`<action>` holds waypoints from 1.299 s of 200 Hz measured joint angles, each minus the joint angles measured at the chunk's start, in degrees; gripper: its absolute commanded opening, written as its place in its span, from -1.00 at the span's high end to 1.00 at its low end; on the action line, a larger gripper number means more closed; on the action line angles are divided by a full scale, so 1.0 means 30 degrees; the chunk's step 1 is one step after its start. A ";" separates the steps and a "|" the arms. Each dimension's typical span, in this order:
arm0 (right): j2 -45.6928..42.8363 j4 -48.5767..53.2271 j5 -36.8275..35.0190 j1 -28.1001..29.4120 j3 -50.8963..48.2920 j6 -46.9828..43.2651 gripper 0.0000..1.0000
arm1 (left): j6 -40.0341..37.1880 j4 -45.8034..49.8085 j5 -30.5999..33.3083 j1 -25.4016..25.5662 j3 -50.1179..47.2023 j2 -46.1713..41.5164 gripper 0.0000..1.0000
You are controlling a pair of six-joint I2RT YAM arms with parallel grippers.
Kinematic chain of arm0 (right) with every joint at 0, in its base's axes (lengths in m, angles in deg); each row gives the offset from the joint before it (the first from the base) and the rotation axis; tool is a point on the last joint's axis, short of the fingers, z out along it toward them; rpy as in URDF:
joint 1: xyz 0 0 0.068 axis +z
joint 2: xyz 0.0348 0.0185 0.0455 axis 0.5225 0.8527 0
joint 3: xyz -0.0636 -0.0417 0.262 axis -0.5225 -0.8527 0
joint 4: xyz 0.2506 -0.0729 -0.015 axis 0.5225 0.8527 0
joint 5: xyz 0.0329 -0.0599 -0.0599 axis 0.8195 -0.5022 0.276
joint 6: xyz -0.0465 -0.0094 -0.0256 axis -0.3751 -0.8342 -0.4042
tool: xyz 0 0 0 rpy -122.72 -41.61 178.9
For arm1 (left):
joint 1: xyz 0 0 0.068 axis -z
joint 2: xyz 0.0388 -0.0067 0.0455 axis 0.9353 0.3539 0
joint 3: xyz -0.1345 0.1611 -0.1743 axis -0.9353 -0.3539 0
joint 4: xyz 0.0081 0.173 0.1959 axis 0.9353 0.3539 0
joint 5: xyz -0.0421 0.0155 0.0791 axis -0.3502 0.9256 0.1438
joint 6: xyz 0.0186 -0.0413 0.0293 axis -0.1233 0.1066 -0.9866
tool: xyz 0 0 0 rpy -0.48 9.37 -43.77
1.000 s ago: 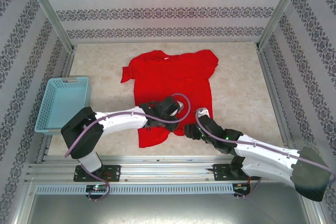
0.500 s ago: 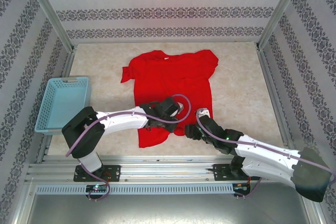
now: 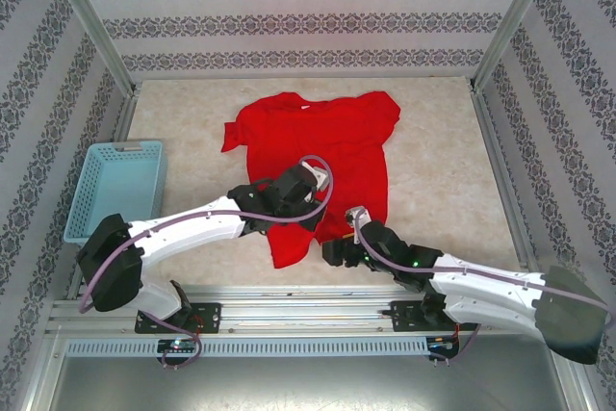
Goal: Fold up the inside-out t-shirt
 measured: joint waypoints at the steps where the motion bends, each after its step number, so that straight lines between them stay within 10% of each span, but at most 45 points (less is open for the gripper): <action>1: 0.0080 -0.0095 -0.0015 -0.0007 0.0000 0.0000 -0.47 | 0.0015 0.0000 0.0000 0.0000 0.0022 0.0000 1.00; 144: 1.1162 -0.9486 -0.5355 -0.1683 0.3723 -0.3249 -0.46 | 0.1049 0.0102 -0.0175 -0.0517 0.1843 -0.2149 1.00; 260: 1.7245 -0.4612 -0.4291 -0.4313 1.3821 -0.0182 -0.82 | 0.2463 -0.0998 0.1581 -0.0933 0.4131 -0.2994 1.00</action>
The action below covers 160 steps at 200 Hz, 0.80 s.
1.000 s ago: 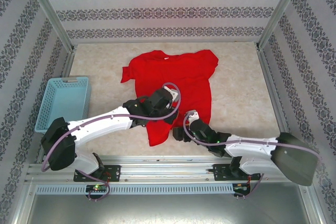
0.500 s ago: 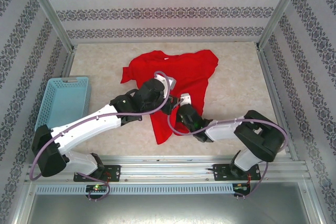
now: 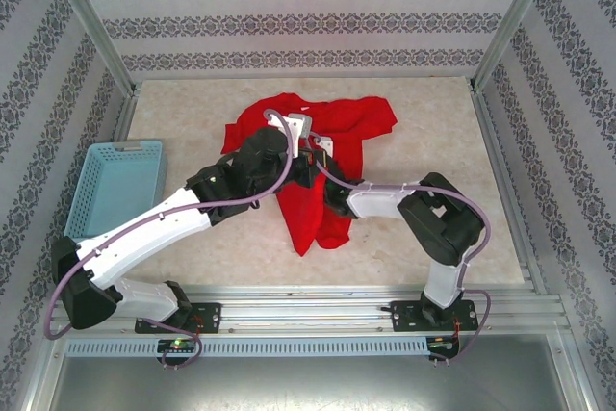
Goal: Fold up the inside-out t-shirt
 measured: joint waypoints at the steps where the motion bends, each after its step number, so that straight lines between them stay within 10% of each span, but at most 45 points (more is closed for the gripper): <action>1: 0.0066 0.0168 0.0000 0.0000 0.0153 0.0036 -0.82 | 0.0007 0.0000 0.0015 0.0000 0.0015 0.0000 1.00; 160: 0.5166 1.3384 -0.1297 -0.0240 1.0069 0.2608 -0.76 | -0.0889 0.0539 0.3417 -0.1661 -0.0306 -0.0219 1.00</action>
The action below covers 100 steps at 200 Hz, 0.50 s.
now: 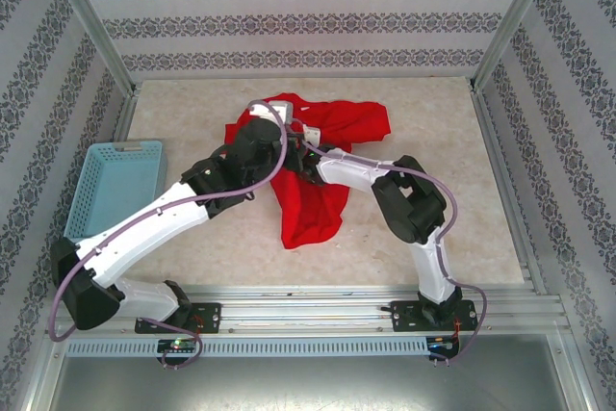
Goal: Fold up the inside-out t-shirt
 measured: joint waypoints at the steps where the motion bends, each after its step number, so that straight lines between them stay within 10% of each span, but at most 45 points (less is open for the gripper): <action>1: 0.0058 0.0131 -0.0015 0.0007 0.0073 -0.0007 -0.75 | 0.0000 0.0000 -0.0007 -0.0029 -0.0058 -0.0036 1.00; 100: 0.3599 0.6237 0.0095 -0.0102 0.5384 0.0517 0.20 | 0.0758 -0.1362 -0.2135 -0.3847 -0.2135 -0.2353 1.00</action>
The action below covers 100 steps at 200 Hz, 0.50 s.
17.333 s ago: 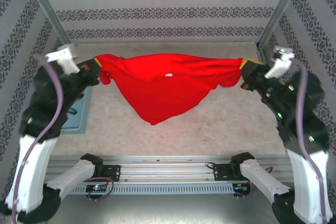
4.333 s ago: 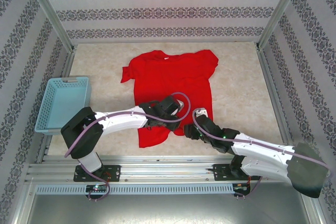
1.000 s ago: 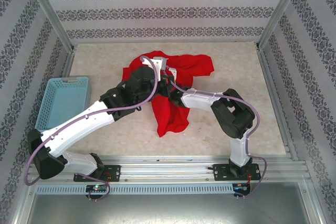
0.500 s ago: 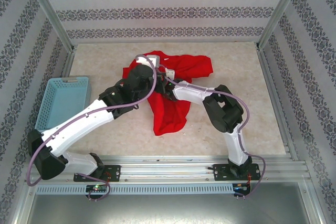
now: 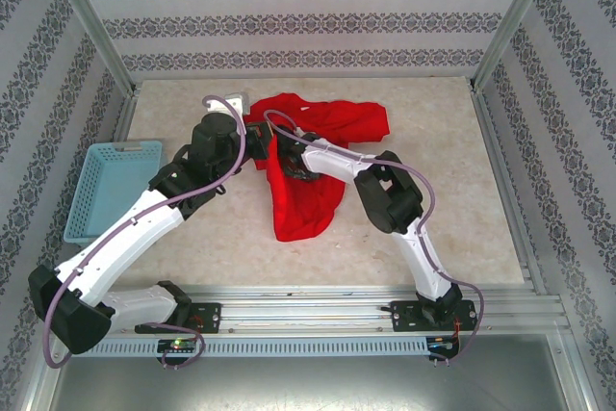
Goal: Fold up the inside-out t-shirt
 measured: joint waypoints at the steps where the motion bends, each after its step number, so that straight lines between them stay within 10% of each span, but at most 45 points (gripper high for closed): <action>1: 0.0007 0.0007 0.0007 0.0000 0.0000 -0.0015 0.22 | 0.0000 -0.0007 -0.0029 -0.0015 -0.0007 0.0000 1.00; 42: -0.1974 -0.2229 -0.0102 0.0000 -0.3497 -0.0721 1.00 | 0.0066 -0.0029 -0.0168 -0.0328 -0.0044 0.0000 1.00; 100: -0.7220 -0.7227 0.0823 0.1122 -1.0958 -0.3351 1.00 | 0.0138 -0.0080 -0.0226 -0.0896 -0.0015 0.0845 1.00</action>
